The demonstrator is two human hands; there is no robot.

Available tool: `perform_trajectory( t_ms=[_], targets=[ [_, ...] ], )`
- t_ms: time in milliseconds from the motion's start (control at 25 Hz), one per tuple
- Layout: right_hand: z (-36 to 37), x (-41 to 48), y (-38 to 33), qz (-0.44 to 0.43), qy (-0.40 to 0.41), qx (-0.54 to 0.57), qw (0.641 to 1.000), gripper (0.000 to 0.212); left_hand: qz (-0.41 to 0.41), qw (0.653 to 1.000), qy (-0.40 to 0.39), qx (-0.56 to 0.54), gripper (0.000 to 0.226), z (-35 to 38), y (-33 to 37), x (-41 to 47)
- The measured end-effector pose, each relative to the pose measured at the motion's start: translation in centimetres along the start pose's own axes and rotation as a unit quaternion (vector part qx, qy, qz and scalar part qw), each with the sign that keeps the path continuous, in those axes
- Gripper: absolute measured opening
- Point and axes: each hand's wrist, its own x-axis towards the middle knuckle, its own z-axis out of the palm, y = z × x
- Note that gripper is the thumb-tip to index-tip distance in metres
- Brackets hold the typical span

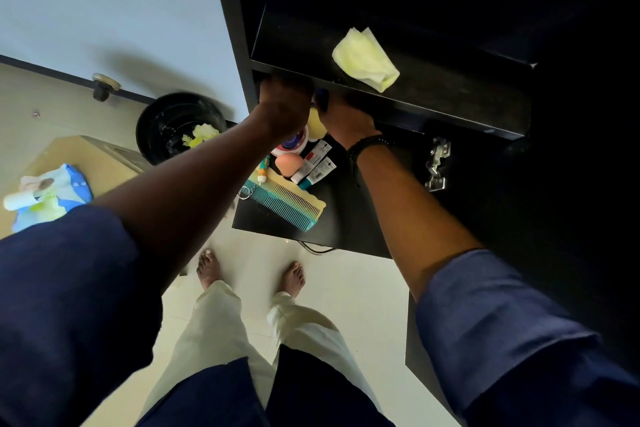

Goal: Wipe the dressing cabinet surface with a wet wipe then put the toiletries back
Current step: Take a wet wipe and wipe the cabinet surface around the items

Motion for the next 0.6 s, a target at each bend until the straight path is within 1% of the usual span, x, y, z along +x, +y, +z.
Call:
perform_trajectory(
  t_ms=[80,160,200,240,280,360,400,440,480,520,560,600],
  targets=[
    [0.0,0.5,0.5,0.001,-0.021,-0.003,1.0,0.038,-0.014,0.999,0.007,-0.033,0.032,-0.1,-0.1,0.3],
    [-0.1,0.6,1.5,-0.001,-0.013,0.0,1.0,0.04,-0.035,0.993,0.005,-0.11,0.031,-0.1,0.1,0.2],
    [-0.2,0.4,2.0,-0.003,-0.012,-0.015,1.0,0.041,-0.029,0.991,0.012,-0.129,0.029,-0.4,0.5,0.1],
    [-0.1,0.0,2.7,-0.004,-0.004,-0.035,0.999,0.041,-0.013,0.993,0.008,-0.12,0.028,-0.7,0.9,-0.1],
    [-0.1,-0.4,3.5,0.004,0.011,-0.045,0.999,0.042,0.0,0.996,-0.001,-0.087,0.029,-1.1,1.5,-0.2],
    [-0.2,-0.9,5.4,0.044,0.064,-0.009,0.997,0.043,0.003,0.998,-0.039,-0.056,0.031,-1.4,3.0,-0.5],
    [-0.2,-1.0,6.5,0.055,0.092,0.007,0.994,0.043,0.056,0.997,-0.019,-0.041,0.031,-1.0,3.5,-0.4],
    [-0.3,-1.4,7.5,0.061,0.113,0.004,0.992,0.043,0.148,0.987,0.061,-0.005,0.032,-0.4,3.9,0.1],
    [-0.4,-1.6,8.7,0.063,0.134,-0.009,0.989,0.042,0.18,0.979,0.067,0.075,0.042,-0.1,3.9,0.3],
    [-0.6,-1.9,9.7,0.074,0.143,-0.02,0.987,0.04,0.199,0.96,0.137,0.14,0.057,0.5,4.3,1.1],
    [-0.8,-2.3,10.6,0.086,0.155,-0.024,0.984,0.038,0.222,0.944,0.184,0.162,0.069,1.4,4.6,2.2],
    [-0.9,-2.6,11.2,0.1,0.163,-0.03,0.981,0.036,0.246,0.923,0.219,0.199,0.076,2.4,5.1,2.5]
  ],
)
